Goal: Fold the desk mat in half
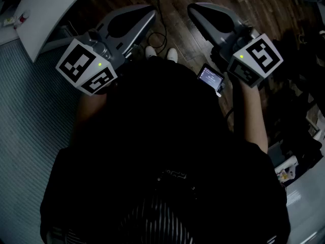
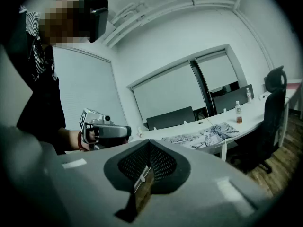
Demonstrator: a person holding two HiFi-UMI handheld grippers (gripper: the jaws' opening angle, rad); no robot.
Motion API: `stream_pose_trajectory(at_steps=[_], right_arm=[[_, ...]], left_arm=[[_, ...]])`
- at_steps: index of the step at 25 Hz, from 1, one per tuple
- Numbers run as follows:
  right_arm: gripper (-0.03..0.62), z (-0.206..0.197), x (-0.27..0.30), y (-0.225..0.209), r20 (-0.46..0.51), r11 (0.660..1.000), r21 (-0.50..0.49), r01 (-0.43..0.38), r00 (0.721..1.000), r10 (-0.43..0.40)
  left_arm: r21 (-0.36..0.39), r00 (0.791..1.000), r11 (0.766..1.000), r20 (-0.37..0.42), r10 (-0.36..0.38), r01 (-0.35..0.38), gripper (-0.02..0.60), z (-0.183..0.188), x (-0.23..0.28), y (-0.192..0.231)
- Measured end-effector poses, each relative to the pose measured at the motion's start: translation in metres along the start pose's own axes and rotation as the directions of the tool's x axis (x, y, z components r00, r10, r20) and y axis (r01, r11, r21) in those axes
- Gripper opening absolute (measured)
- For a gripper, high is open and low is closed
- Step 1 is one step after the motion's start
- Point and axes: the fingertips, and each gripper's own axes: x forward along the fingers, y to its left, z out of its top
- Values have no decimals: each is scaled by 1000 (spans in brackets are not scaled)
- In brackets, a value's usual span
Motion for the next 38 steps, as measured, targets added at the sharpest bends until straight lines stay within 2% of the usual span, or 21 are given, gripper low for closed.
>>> stream_pose_trajectory(at_steps=[4, 8, 16, 25, 33, 35, 38], right_arm=[[3, -6, -20, 9, 6, 1000, 7, -18, 1000, 18], [3, 1, -45, 11, 18, 999, -31, -12, 1000, 12], [5, 18, -80, -4, 91, 999, -42, -18, 996, 22], [5, 10, -84, -13, 122, 999, -23, 23, 992, -20], [5, 29, -83, -8, 146, 997, -52, 48, 989, -40], [5, 37, -73, -11, 163, 999, -31, 37, 986, -32], [5, 44, -43, -34, 158, 1000, -13, 26, 987, -24]], left_arm=[[15, 1000, 1000, -9, -10, 10, 9, -14, 6, -25], [29, 1000, 999, -17, -13, 14, 9, -18, 15, -41], [87, 1000, 996, -22, -15, 17, 9, 8, 44, -61], [94, 999, 995, -25, -30, 33, 9, 2, 39, -59], [120, 994, 987, -1, -107, 107, 9, 19, 54, -64], [129, 992, 984, 6, -122, 121, 9, 28, 53, -54], [120, 989, 983, 14, -145, 142, 9, 35, 59, -13]])
